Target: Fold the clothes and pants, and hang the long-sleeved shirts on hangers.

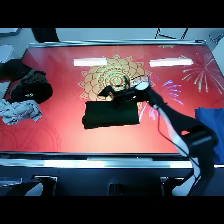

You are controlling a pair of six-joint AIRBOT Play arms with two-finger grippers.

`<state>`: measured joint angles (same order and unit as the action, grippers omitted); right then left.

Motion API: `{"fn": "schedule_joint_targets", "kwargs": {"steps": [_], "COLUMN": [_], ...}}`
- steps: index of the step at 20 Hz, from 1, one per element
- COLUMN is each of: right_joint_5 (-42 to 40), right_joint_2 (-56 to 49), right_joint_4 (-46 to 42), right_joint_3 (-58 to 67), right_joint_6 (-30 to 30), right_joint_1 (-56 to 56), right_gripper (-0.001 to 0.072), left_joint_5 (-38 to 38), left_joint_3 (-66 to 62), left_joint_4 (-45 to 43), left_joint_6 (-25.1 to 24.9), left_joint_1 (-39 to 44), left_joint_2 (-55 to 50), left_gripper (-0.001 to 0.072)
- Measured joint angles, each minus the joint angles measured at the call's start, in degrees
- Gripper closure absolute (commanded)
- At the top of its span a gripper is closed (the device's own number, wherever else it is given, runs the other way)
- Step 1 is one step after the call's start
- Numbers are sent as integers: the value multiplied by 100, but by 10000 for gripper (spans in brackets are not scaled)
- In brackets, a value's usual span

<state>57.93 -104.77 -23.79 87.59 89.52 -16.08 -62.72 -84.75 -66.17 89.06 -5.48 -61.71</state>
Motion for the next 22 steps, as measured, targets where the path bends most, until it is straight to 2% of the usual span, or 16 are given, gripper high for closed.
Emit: {"fn": "schedule_joint_targets", "kwargs": {"steps": [5, 7, 9, 11, 13, 14, 16, 22], "right_joint_5": [1241, 1558, 1637, 1644, 1613, 1604, 1587, 1784], "right_joint_2": [380, 348, 177, -48, -264, -363, -494, -313], "right_joint_4": [-2361, -2752, -2769, -2476, -2114, -1921, -1740, -870], "right_joint_3": [-79, -264, -428, -507, -546, -562, -579, -122], "right_joint_6": [544, 535, 278, 15, -157, -245, -428, -1029], "right_joint_1": [1646, 1895, 1937, 1867, 1746, 1674, 1550, 1926], "right_gripper": [43, 43, 63, 125, 246, 348, 668, 668], "left_joint_5": [-87, -116, -127, -129, -138, -140, -142, -140], "left_joint_3": [11, 20, 28, 33, 33, 33, 33, 33], "left_joint_4": [-37, -42, -39, -33, -9, 0, 4, 15], "left_joint_6": [-55, -59, -59, -59, -57, -55, -37, -9], "left_joint_1": [-31, -33, -33, -33, -33, -35, -33, -33], "left_joint_2": [101, 116, 118, 122, 122, 122, 122, 122], "left_gripper": [685, 685, 685, 685, 684, 685, 684, 684]}}
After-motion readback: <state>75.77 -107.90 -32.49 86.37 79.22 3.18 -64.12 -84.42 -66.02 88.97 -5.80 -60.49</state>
